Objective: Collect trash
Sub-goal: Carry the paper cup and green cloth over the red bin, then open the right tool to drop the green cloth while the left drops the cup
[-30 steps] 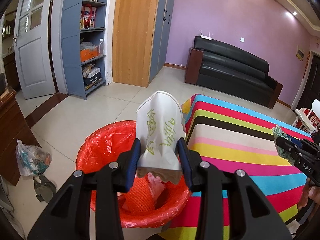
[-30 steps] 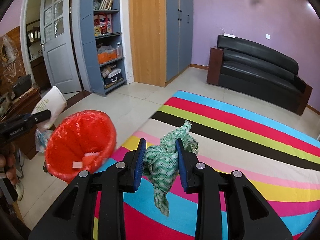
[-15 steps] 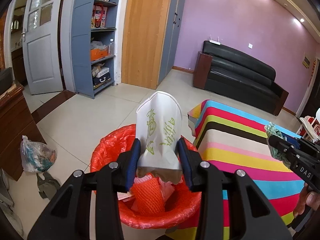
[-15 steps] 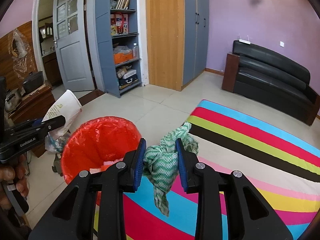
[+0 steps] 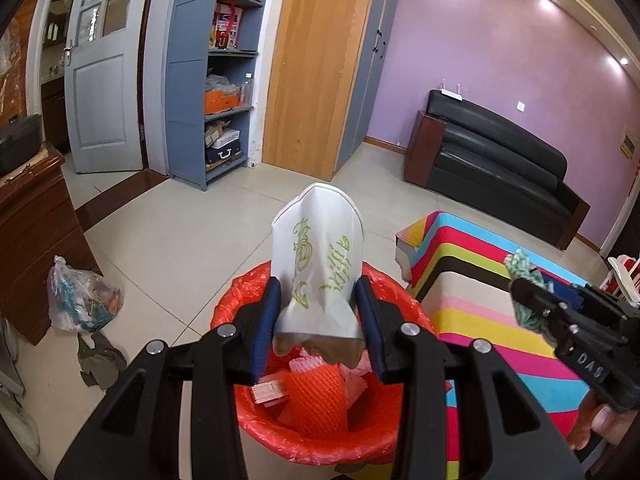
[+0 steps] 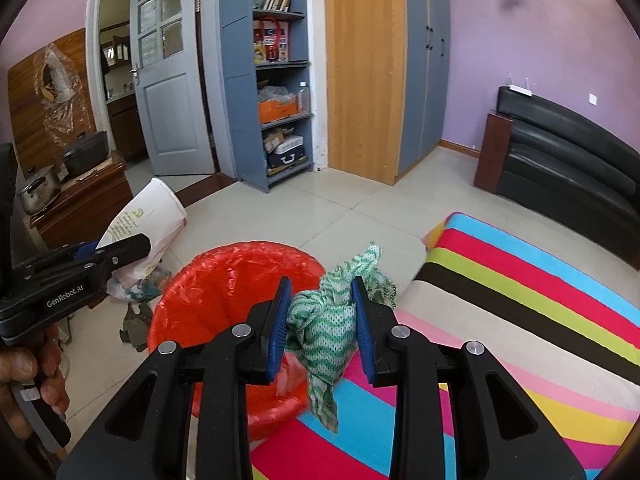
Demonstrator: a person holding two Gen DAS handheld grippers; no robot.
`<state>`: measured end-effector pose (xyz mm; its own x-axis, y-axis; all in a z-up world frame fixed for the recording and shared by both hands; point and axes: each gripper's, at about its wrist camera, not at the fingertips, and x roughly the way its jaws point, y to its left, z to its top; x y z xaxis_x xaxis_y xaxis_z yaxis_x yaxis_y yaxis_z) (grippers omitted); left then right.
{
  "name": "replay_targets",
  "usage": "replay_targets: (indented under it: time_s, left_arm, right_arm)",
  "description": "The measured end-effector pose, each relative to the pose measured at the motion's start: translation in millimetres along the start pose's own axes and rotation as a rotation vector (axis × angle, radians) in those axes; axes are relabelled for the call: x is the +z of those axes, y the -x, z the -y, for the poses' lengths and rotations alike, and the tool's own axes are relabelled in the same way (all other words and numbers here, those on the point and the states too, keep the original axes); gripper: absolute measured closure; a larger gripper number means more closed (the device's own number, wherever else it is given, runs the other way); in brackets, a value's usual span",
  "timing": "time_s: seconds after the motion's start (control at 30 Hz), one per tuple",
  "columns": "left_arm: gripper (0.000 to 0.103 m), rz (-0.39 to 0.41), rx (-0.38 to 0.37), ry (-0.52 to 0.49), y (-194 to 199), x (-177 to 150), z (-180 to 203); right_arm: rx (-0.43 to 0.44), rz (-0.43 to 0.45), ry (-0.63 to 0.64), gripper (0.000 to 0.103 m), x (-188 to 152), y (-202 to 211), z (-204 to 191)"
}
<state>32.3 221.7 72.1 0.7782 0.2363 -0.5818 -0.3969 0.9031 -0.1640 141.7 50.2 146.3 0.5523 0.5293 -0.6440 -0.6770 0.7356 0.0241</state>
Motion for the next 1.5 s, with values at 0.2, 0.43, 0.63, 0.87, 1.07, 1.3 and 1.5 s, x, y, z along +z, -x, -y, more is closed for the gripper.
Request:
replay_targets:
  time_s: [0.2, 0.43, 0.63, 0.87, 1.07, 1.3, 1.5]
  left_arm:
    - [0.065, -0.004, 0.014, 0.022, -2, 1, -12]
    - [0.065, -0.004, 0.025, 0.042, -4, 4, -22]
    - [0.065, -0.003, 0.029, 0.051, -5, 3, -23]
    - [0.064, -0.009, 0.033, 0.051, -8, 3, -22]
    - [0.064, -0.006, 0.033, 0.048, -9, 3, -21]
    - [0.064, -0.004, 0.032, 0.047, -9, 3, -22]
    - [0.064, -0.004, 0.034, 0.048, -10, 1, -23]
  right_arm:
    - [0.022, -0.002, 0.006, 0.074, 5, -14, -13]
    - [0.042, -0.005, 0.014, 0.074, 9, -26, -26]
    - [0.058, -0.011, 0.020, 0.074, 11, -31, -33]
    - [0.066, -0.010, 0.021, 0.072, 13, -35, -38]
    - [0.069, -0.011, 0.017, 0.070, 13, -37, -39]
    - [0.074, -0.011, 0.019, 0.070, 12, -39, -39]
    - [0.074, -0.011, 0.016, 0.069, 13, -38, -39]
